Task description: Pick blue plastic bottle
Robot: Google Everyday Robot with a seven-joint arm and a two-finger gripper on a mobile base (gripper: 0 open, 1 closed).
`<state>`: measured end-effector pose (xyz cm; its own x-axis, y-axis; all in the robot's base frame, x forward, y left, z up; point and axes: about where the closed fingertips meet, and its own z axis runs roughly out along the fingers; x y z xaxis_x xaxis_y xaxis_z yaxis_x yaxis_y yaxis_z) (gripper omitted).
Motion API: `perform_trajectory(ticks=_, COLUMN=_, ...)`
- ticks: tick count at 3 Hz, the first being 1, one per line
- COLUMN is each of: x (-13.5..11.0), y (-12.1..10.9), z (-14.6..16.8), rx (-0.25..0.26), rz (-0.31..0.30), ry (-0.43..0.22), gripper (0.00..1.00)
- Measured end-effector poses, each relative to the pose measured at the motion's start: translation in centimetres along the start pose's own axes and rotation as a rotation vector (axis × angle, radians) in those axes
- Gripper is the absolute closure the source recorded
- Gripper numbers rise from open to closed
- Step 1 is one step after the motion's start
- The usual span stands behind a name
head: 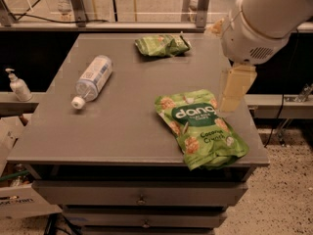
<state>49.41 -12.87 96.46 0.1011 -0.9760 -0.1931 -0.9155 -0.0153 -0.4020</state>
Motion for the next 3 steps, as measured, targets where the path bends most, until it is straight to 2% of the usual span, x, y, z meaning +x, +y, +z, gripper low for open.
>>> perform_trajectory(ticks=2, x=-6.9, y=-2.2, z=3.2, rx=-0.002, rz=-0.338, ry=-0.134, gripper=0.00)
perform_trajectory(ticks=3, x=-6.9, y=-2.2, z=3.2, rx=-0.002, rz=-0.338, ry=-0.134, gripper=0.00)
